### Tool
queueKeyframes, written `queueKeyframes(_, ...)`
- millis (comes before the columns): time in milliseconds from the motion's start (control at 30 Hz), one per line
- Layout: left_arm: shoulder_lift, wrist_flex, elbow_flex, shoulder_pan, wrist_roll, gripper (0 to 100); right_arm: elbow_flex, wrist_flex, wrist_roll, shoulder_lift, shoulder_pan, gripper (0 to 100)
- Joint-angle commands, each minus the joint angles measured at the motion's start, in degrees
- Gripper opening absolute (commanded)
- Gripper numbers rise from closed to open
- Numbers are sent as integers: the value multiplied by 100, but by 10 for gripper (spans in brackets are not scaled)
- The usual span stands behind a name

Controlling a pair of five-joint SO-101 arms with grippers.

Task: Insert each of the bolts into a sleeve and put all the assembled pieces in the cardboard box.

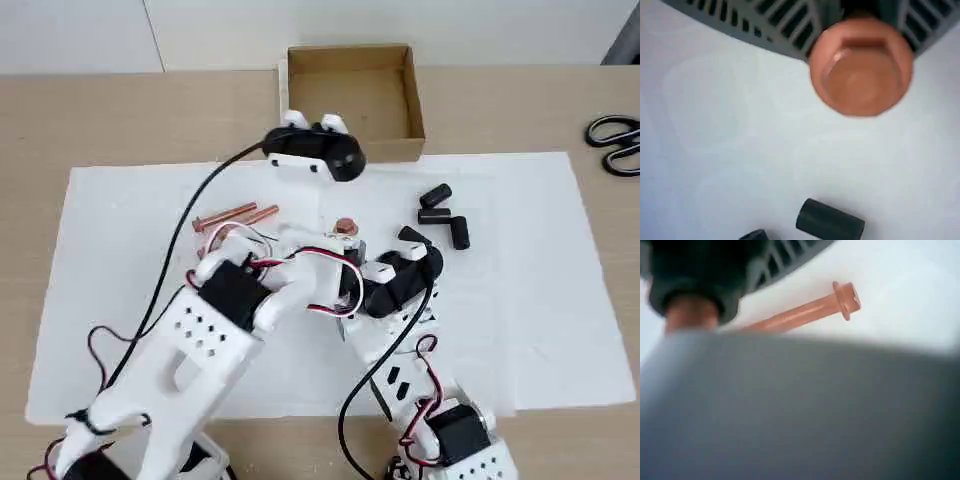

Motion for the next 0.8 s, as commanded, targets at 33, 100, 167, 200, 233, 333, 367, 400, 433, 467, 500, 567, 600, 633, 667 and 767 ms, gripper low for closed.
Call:
queueKeyframes(33,70,9,-75,-26,-9,6,-44,-127,-26,-101,-4,4)
queueKeyframes(100,70,26,-66,-26,-9,6,-44,-127,-26,-101,-4,4)
queueKeyframes(167,70,35,-48,-35,-9,6,-44,-127,-26,-101,-4,4)
queueKeyframes(200,70,79,-40,-35,-9,6,-44,-127,-26,-101,-4,4)
queueKeyframes(233,70,158,-57,-35,-9,6,-44,-127,-26,-101,-4,4)
queueKeyframes(333,70,352,-57,-35,-44,8,-44,-127,-26,-101,-4,4)
queueKeyframes(367,79,387,-57,-35,-114,8,-44,-127,-26,-101,-4,4)
queueKeyframes(400,97,396,-48,-35,-167,8,-44,-127,-26,-101,-4,4)
queueKeyframes(433,105,396,-40,-26,-185,8,-44,-127,-26,-101,-4,4)
queueKeyframes(467,105,396,-40,-26,-185,8,-44,-127,-26,-101,-4,4)
queueKeyframes(500,105,396,-40,-26,-185,8,-44,-127,-26,-101,-4,4)
queueKeyframes(567,105,396,-40,-26,-185,8,-44,-127,-26,-101,-4,4)
queueKeyframes(600,105,396,-31,-26,-185,8,-44,-127,-26,-101,-4,4)
queueKeyframes(633,105,396,-31,-26,-193,9,-44,-127,-26,-101,-4,4)
queueKeyframes(667,105,396,-31,-26,-193,18,-44,-127,-26,-101,-4,4)
queueKeyframes(767,70,571,-48,-26,-176,126,-44,-127,-26,-101,-4,4)
